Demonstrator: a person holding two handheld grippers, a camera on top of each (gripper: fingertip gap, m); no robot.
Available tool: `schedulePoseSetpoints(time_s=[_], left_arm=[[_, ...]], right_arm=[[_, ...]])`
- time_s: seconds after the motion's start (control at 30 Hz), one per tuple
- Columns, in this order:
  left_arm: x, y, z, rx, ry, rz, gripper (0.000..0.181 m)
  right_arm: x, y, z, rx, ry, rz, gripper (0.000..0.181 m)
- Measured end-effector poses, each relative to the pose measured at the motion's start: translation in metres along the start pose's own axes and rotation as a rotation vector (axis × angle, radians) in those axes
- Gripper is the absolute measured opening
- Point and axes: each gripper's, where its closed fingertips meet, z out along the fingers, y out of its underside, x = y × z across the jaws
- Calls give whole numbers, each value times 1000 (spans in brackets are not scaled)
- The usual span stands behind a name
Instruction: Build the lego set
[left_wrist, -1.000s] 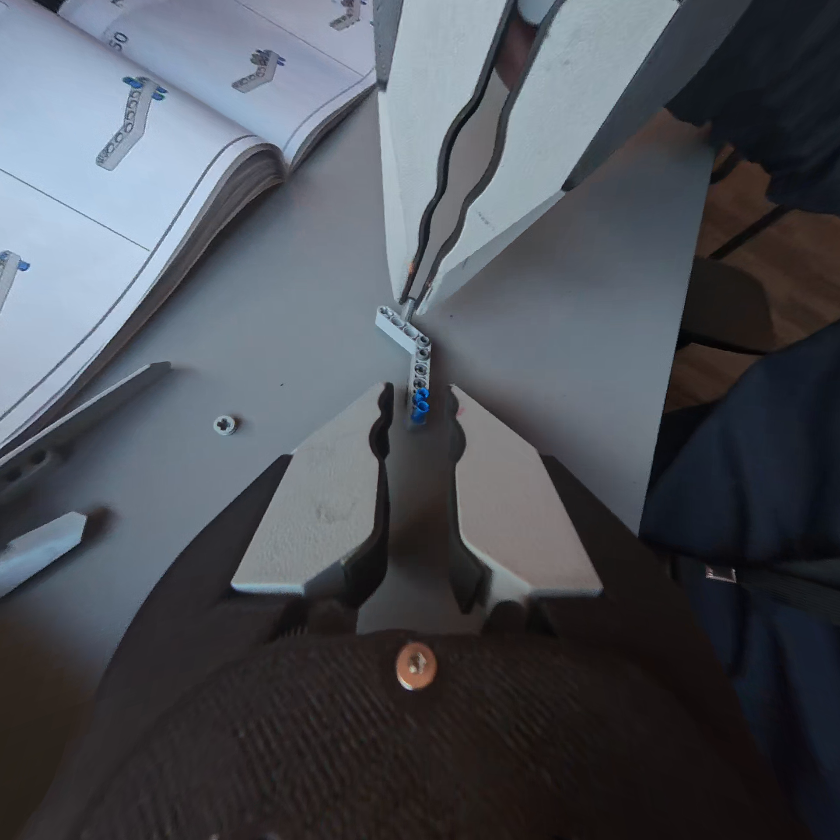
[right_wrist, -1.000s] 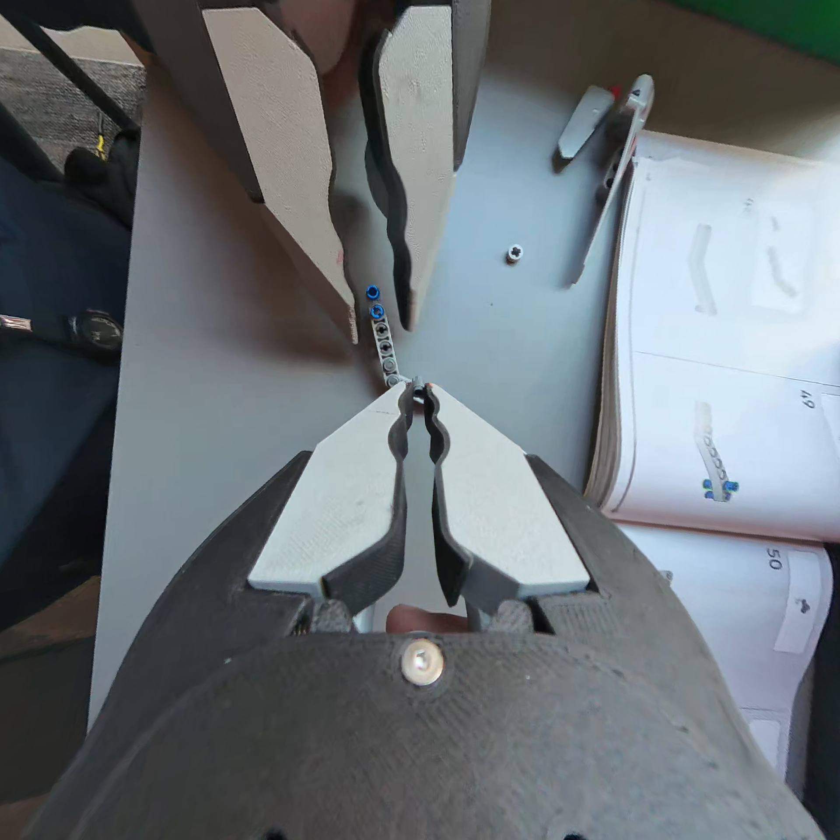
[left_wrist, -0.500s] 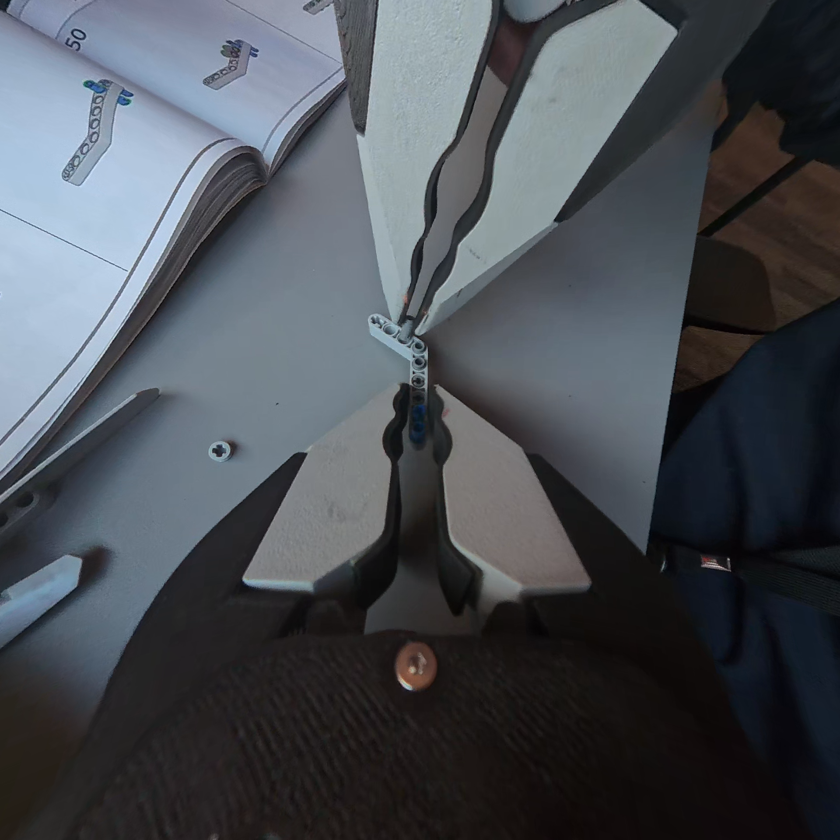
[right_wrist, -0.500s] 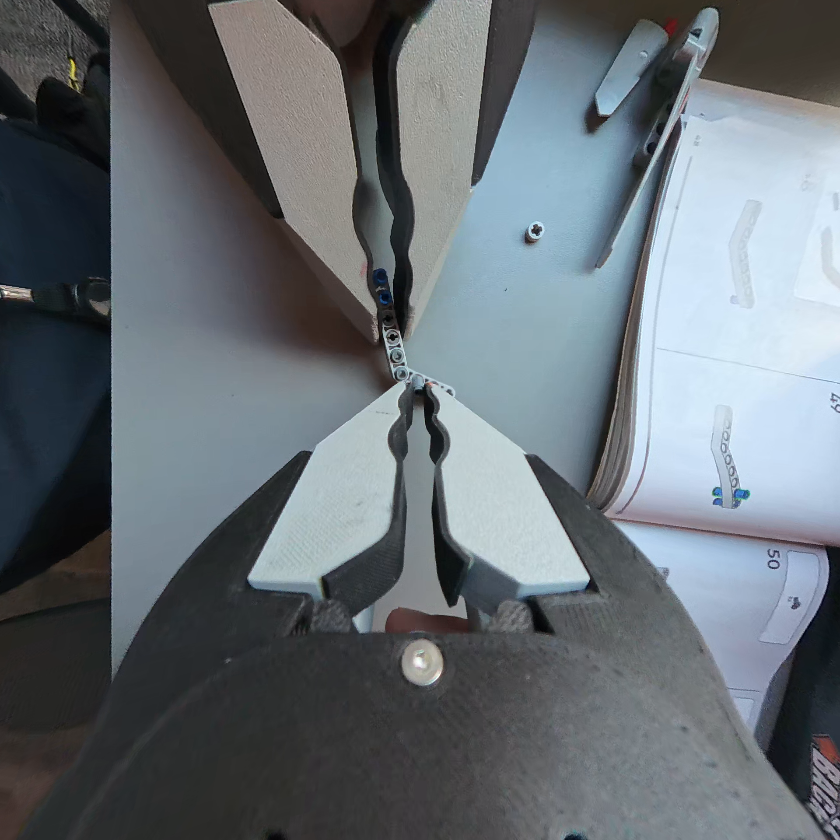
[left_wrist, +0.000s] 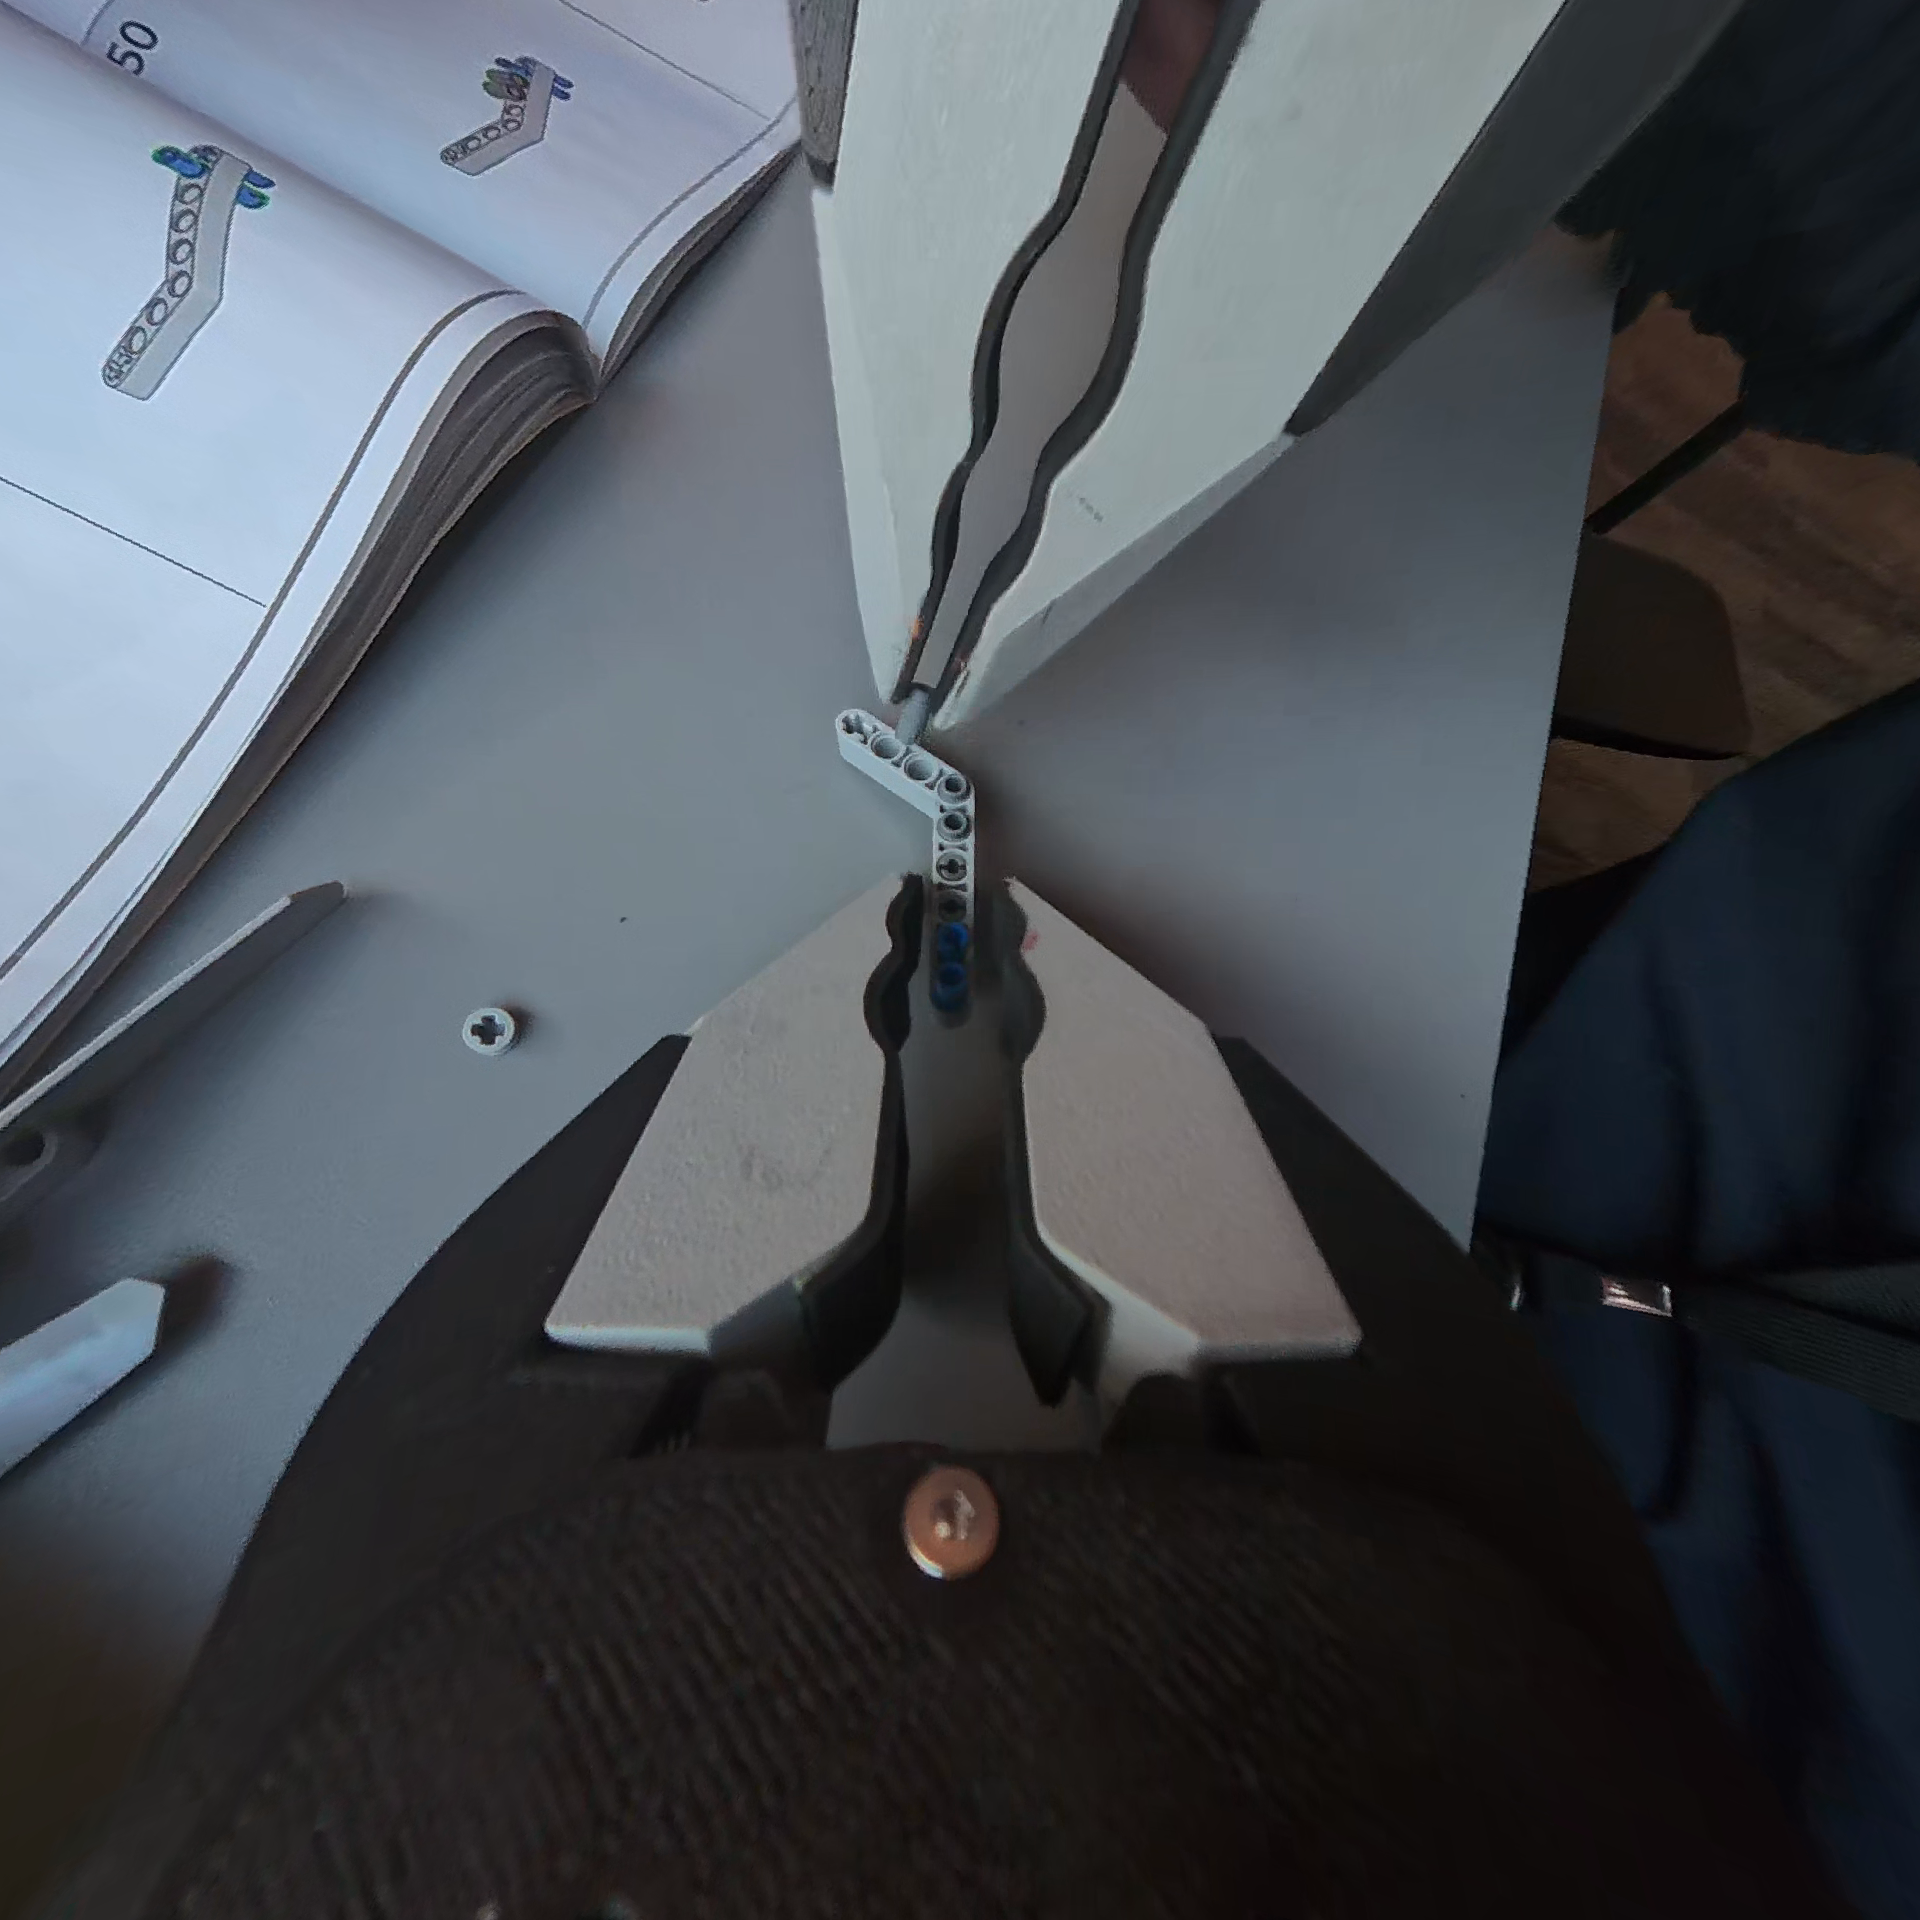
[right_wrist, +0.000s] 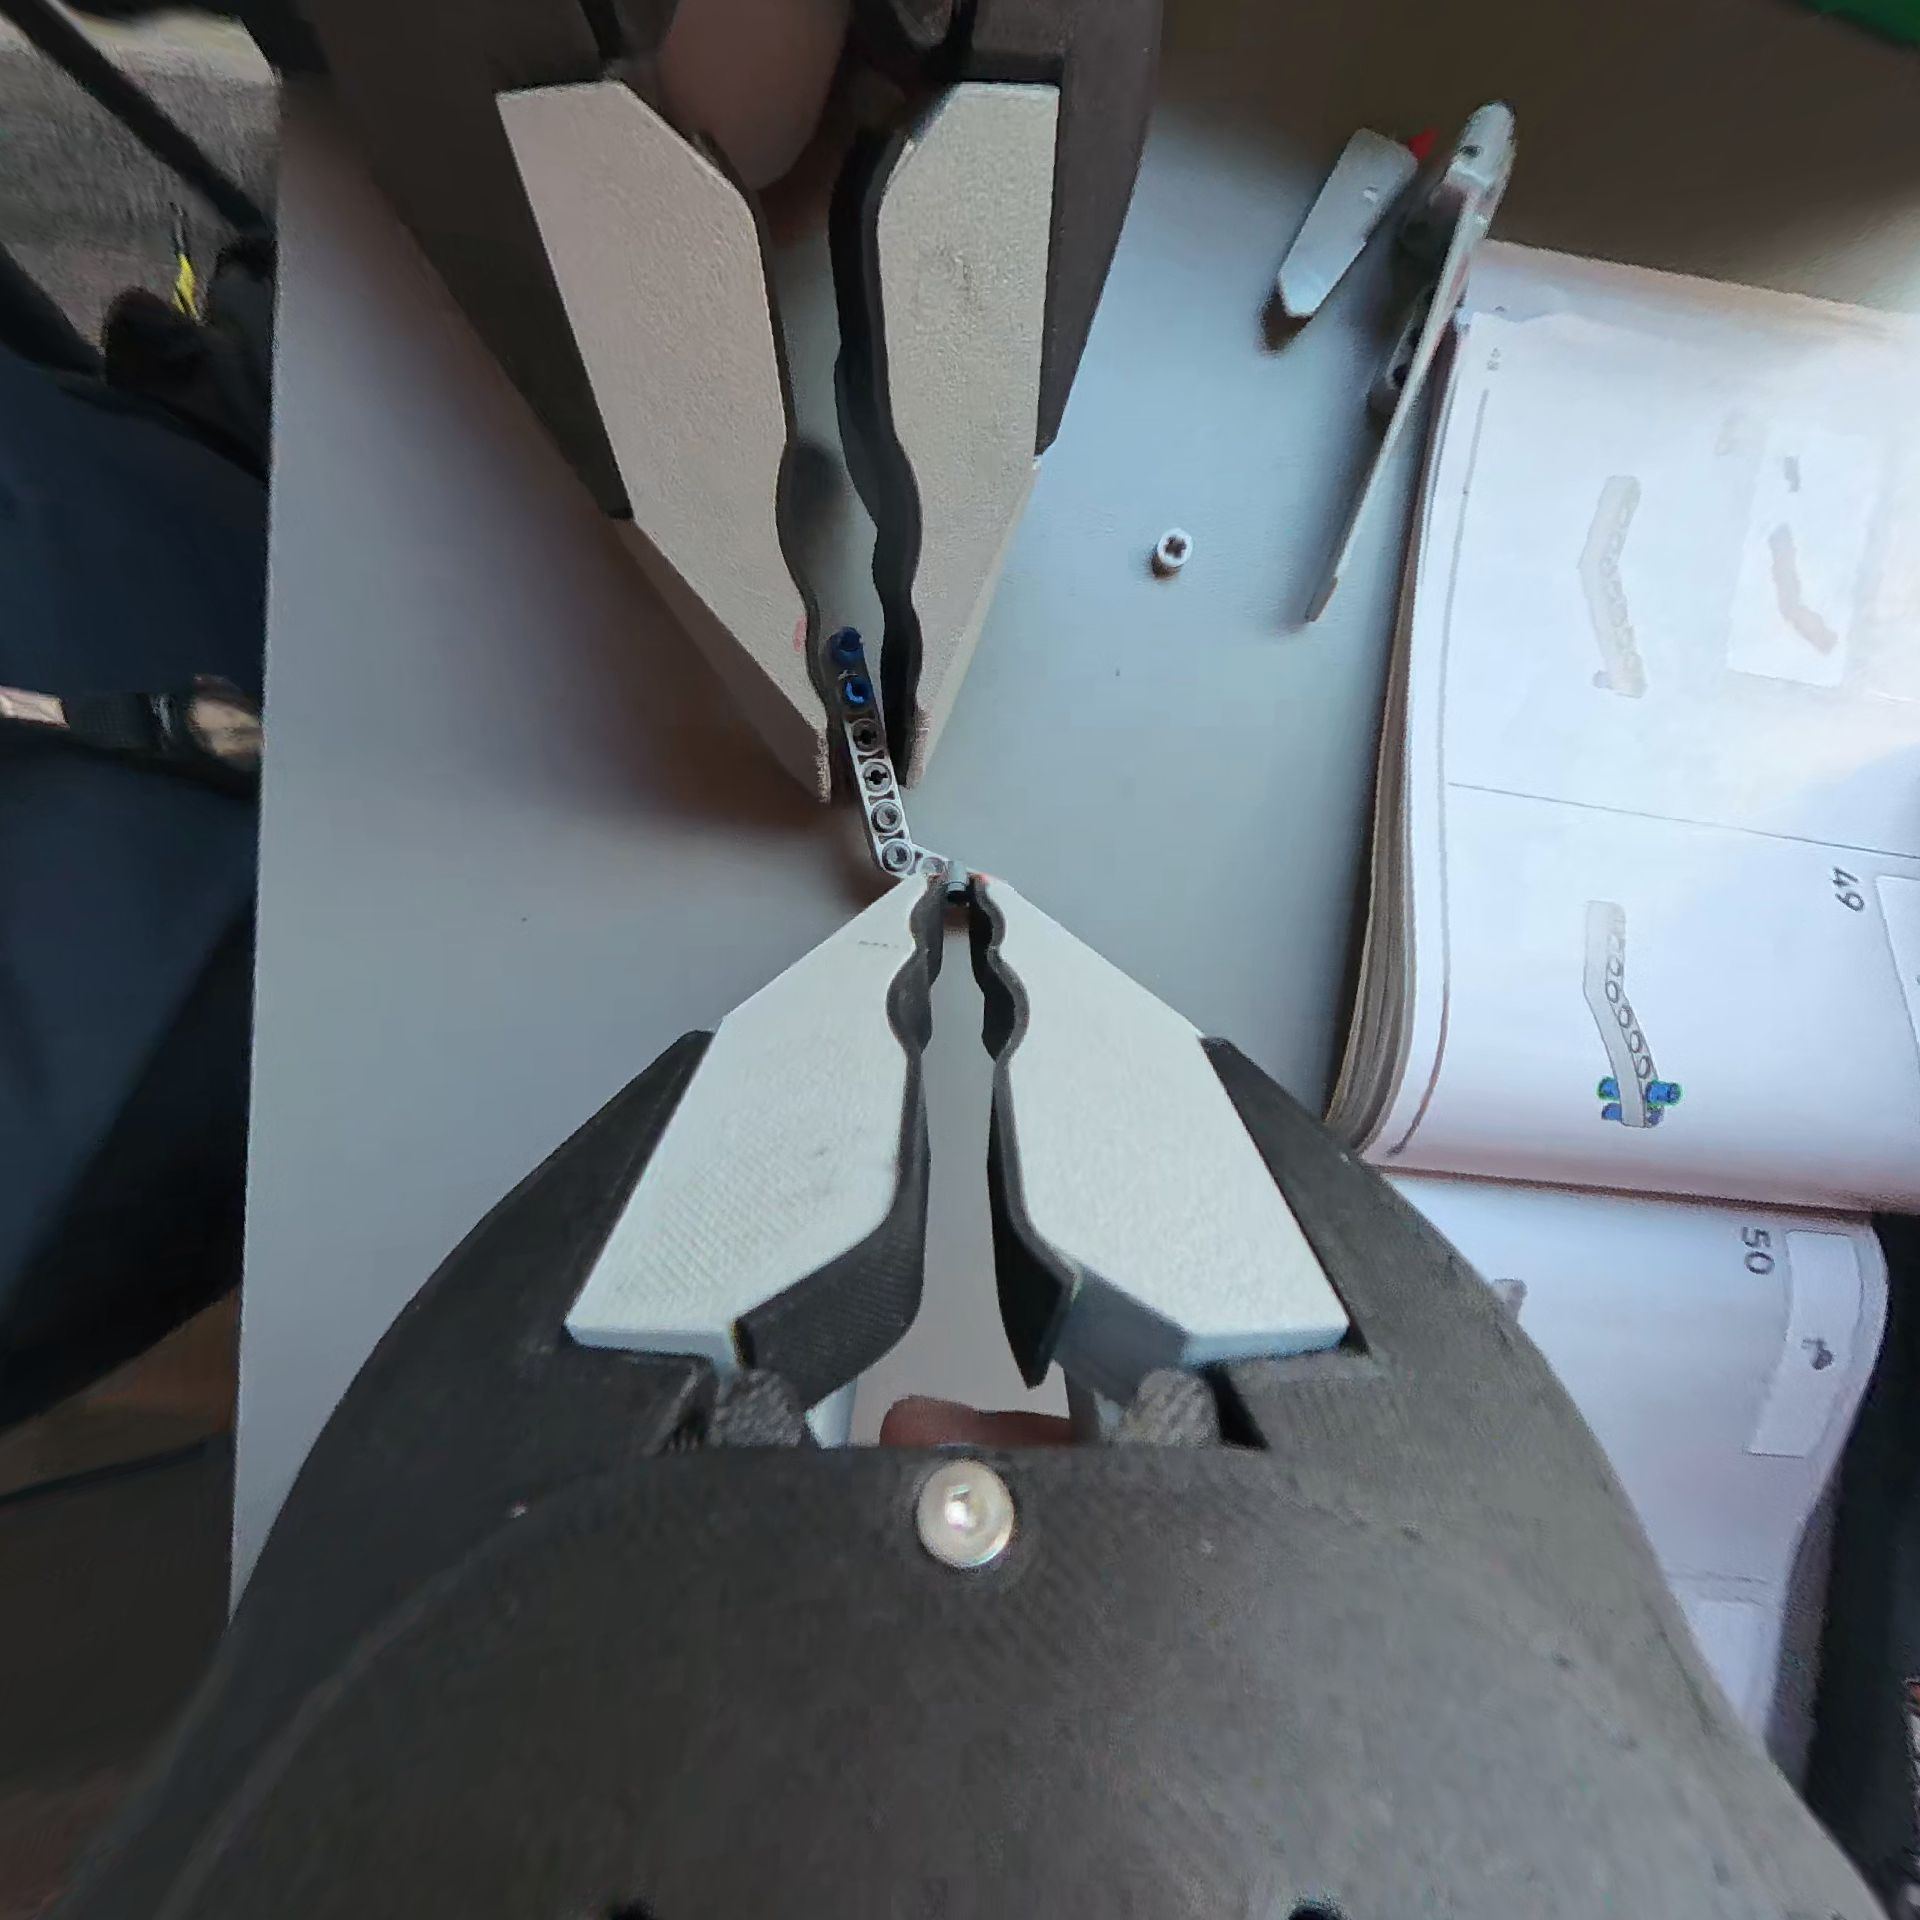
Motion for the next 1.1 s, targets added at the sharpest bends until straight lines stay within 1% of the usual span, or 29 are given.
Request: schedulePoseSetpoints(time_s=[0.13,0.2,0.37,0.47,0.57,0.63,0.73,0.8,0.87,0.93,1.1], left_arm=[[3,-4,-4,36,14,14,10],[4,-7,-6,59,18,18,10],[5,-9,-8,79,8,38,15],[5,-14,-12,125,-18,68,20],[1,-21,-19,183,-47,67,23],[-3,-25,-25,228,-70,54,26],[-9,-32,-34,295,-123,63,26],[-14,-33,-37,307,-181,88,25],[-17,-32,-36,294,-223,115,23],[-17,-31,-34,279,-236,131,24],[-18,-33,-37,294,-245,124,23]], right_arm=[[5,-2,-8,168,4,63,1],[11,-8,-17,288,-6,99,1],[8,-34,-57,663,-132,144,1],[12,-45,-77,850,-125,163,1],[12,-50,-85,946,-149,199,1],[12,-50,-86,970,-199,230,1],[14,-45,-77,932,-258,292,1],[17,-39,-63,871,-271,327,1],[16,-36,-55,844,-294,336,1],[19,-35,-50,836,-274,343,1],[30,-32,-40,788,-124,330,1]])
